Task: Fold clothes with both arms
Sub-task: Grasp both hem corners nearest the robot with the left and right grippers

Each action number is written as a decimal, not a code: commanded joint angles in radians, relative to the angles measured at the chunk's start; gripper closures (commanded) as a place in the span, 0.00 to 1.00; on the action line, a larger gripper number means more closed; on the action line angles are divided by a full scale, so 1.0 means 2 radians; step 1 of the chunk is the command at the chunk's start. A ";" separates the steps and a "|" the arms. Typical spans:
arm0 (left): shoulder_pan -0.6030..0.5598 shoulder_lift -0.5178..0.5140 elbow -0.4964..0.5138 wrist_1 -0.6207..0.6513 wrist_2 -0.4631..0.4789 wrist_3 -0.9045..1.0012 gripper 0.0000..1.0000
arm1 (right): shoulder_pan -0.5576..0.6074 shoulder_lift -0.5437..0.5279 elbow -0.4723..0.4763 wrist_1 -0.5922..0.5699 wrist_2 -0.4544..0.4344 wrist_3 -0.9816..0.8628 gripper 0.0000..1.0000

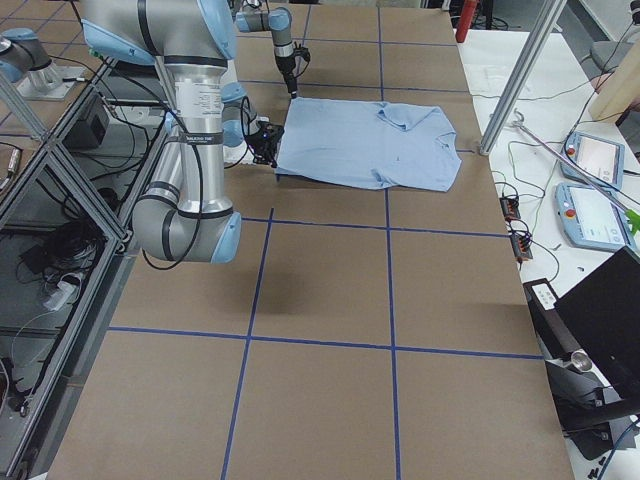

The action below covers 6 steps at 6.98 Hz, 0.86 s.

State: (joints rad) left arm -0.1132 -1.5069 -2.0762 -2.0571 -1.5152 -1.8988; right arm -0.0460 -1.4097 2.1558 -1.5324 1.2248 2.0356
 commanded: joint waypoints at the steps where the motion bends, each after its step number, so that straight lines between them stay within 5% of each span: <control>1: 0.003 -0.005 0.006 0.000 0.001 0.001 0.41 | 0.000 0.002 0.000 0.000 0.000 0.000 1.00; 2: 0.003 -0.009 0.011 0.000 0.001 0.001 0.56 | 0.001 0.001 0.000 0.000 0.000 0.000 1.00; 3: 0.002 -0.012 0.010 0.003 0.001 0.001 1.00 | 0.001 0.001 0.000 0.000 0.000 0.000 1.00; 6: 0.001 -0.029 0.004 0.008 0.000 0.001 1.00 | 0.001 -0.001 0.000 0.000 0.001 0.000 1.00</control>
State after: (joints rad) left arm -0.1099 -1.5494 -2.0598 -2.0430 -1.5150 -1.8965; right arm -0.0445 -1.4103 2.1553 -1.5324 1.2254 2.0356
